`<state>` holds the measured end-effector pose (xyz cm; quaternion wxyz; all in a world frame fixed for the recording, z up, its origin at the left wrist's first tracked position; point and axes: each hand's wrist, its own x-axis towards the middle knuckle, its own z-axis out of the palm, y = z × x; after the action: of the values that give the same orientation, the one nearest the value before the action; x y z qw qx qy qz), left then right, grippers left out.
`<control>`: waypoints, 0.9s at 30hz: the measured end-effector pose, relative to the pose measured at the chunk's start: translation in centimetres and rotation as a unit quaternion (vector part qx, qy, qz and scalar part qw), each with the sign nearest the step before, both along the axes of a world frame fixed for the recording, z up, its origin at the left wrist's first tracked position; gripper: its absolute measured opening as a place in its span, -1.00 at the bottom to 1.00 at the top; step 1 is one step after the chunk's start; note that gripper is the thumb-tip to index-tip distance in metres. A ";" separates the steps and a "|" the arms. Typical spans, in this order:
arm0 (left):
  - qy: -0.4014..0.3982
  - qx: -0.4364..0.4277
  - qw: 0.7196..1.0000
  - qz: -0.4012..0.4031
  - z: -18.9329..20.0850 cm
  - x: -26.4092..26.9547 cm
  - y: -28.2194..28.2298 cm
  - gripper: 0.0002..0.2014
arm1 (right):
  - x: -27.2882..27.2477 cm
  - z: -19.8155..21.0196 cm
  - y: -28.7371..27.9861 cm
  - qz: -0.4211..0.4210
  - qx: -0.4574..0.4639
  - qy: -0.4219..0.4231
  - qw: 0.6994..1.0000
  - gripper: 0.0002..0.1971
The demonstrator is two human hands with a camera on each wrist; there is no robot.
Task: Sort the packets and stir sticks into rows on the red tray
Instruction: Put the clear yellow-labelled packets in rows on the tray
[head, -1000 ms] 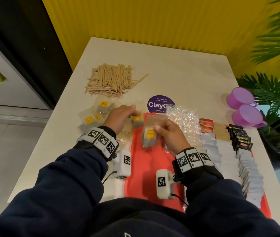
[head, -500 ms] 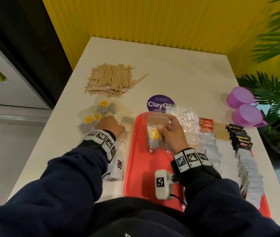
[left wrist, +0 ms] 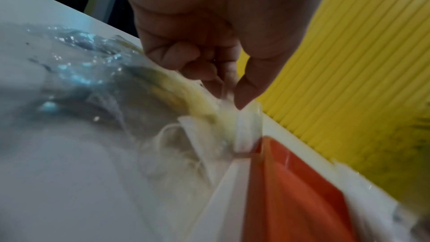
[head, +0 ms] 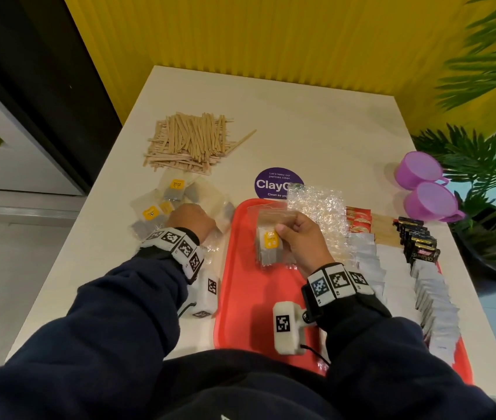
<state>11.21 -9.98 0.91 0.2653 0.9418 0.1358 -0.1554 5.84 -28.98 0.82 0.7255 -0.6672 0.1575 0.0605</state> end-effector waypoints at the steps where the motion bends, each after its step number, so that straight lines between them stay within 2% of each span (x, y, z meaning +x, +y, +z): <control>1: -0.040 -0.046 0.998 0.026 0.4 -0.2 0.1 -0.84 | 0.0 0.0 0.0 0.000 0.000 -0.001 1.000 -0.70; 4: -0.120 -0.189 0.973 0.064 1.5 -0.1 0.3 -0.71 | 0.1 -0.1 0.0 0.005 0.002 -0.002 1.000 -0.70; 7: -0.126 -0.276 0.953 0.014 2.8 0.0 -0.2 -0.67 | 0.2 -0.3 0.4 0.015 0.013 -0.005 1.000 -0.71; 9: -0.130 -0.287 0.949 -0.024 3.1 0.2 -0.5 -0.62 | 0.3 -0.4 0.7 0.021 0.018 -0.013 1.000 -0.70; 13: -0.130 -0.211 0.961 -0.123 3.5 0.4 -0.9 -0.65 | 0.4 -0.3 0.7 0.029 0.020 -0.028 0.999 -0.69; 15: -0.097 -0.211 0.963 -0.133 3.9 0.3 -1.1 -0.68 | 0.4 -0.2 0.4 0.037 0.007 -0.028 0.999 -0.69; 19: -0.024 -0.262 0.953 -0.149 3.5 0.0 -1.6 -0.57 | 0.1 -0.4 0.3 0.081 -0.012 -0.014 0.997 -0.68; 23: 0.009 -0.235 0.952 -0.194 3.2 -0.1 -2.3 -0.59 | 0.2 -0.7 0.4 0.090 -0.053 -0.007 0.995 -0.56; 27: 0.036 -0.295 0.935 -0.194 3.3 -0.5 -2.8 -0.60 | 0.3 -1.0 0.5 0.098 -0.064 -0.024 0.993 -0.69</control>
<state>10.69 -12.80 4.22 0.4911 0.8229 -0.0927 -0.2704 6.15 -28.47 -0.21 0.6755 -0.7258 0.0770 0.1051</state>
